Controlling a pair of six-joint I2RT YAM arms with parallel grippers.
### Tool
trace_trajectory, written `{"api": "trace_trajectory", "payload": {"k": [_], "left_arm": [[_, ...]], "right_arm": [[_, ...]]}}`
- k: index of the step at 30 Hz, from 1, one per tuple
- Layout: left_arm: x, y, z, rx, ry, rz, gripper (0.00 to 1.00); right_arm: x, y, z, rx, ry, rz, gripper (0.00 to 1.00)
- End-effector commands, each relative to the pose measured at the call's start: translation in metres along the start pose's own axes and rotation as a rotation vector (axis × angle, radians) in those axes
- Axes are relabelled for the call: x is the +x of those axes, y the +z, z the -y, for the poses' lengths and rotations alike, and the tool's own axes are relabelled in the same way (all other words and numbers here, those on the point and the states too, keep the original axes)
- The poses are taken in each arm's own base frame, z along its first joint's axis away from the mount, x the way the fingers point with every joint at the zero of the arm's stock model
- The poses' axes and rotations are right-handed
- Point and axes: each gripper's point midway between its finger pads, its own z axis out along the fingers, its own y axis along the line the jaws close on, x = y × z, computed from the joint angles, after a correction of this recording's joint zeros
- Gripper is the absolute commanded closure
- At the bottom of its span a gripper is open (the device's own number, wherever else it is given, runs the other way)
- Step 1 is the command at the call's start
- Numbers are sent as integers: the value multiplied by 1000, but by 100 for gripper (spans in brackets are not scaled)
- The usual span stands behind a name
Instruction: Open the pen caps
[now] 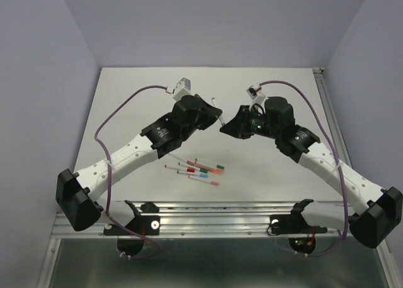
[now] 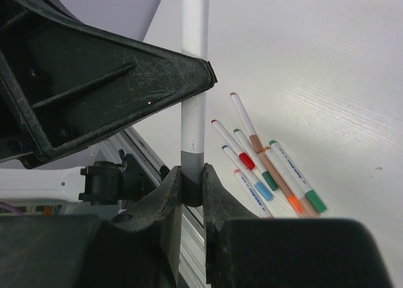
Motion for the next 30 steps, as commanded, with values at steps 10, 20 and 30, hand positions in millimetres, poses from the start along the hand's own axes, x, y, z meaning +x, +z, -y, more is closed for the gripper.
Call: {"api": "trace_trajectory", "payload": {"k": [10,20,30], "left_arm": [[-207,-3,-111,-288,-68,443,100],[-210,2,-213,-603,248,311,100],[-166,73,-275,-618,492,-9,100]], "right_arm": [[93,-38,29,25,131,-143,99],[82,-38,156,664,158,-113,99],[55,-45,256,946,165,-85,98]]}}
